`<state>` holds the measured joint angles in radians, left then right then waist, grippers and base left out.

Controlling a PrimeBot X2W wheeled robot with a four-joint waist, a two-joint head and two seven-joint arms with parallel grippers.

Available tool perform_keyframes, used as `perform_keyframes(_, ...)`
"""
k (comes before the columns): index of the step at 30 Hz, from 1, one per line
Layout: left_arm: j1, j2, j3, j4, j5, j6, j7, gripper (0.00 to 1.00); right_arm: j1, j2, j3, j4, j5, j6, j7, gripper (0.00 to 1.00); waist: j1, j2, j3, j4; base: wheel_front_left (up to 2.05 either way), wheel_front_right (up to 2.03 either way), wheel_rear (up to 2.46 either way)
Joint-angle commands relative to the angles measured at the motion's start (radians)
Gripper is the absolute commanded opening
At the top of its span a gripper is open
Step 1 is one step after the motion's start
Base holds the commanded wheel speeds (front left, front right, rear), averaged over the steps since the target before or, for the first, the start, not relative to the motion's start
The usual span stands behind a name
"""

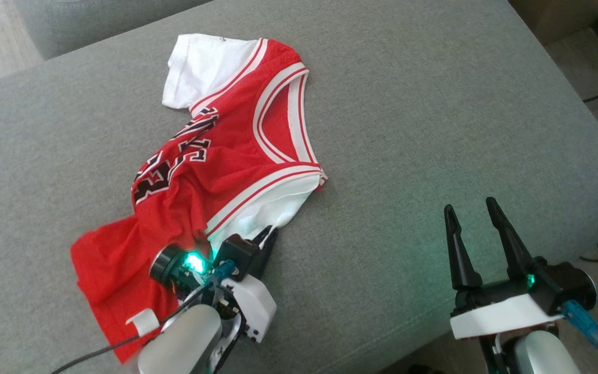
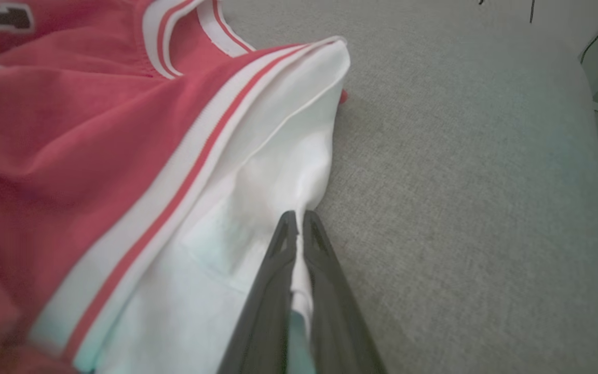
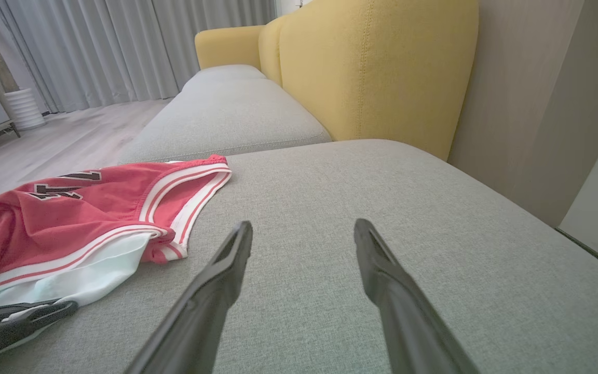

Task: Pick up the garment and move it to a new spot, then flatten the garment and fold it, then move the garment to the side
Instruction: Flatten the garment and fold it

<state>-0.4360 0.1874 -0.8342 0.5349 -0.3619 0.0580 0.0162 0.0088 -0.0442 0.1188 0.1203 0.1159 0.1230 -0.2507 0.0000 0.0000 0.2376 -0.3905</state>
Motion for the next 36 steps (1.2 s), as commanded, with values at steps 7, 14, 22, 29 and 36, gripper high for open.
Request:
perform_keyframes(7,-0.021,-0.025,-0.009,-0.083,-0.024,-0.060,-0.007,0.00,-0.018,-0.006,0.016,-0.026,0.005,0.008,-0.011,1.00,0.0000,0.0000,-0.010,0.016,0.00,0.00,0.00)
perform_keyframes(14,0.006,-0.063,-0.102,-0.188,-0.023,-0.134,-0.029,0.83,-0.021,-0.006,0.023,-0.023,0.007,0.008,-0.011,1.00,0.0000,0.0000,-0.004,0.014,0.00,0.00,0.00)
perform_keyframes(22,0.035,-0.060,-0.119,-0.221,-0.111,-0.164,-0.042,1.00,-0.026,-0.006,0.022,-0.022,0.014,0.008,-0.011,1.00,0.0000,0.0000,0.009,-0.003,0.00,0.00,0.00)
perform_keyframes(29,0.042,-0.029,-0.063,-0.200,-0.131,-0.094,-0.031,1.00,-0.024,-0.006,0.017,-0.026,0.018,0.008,-0.011,1.00,0.0000,0.0000,0.017,-0.003,0.00,0.00,0.00)
perform_keyframes(36,0.035,-0.036,-0.064,-0.143,-0.149,-0.095,-0.010,1.00,-0.035,-0.006,0.023,-0.029,0.020,0.008,-0.011,1.00,0.0000,0.0000,0.029,-0.005,0.00,0.00,0.00)
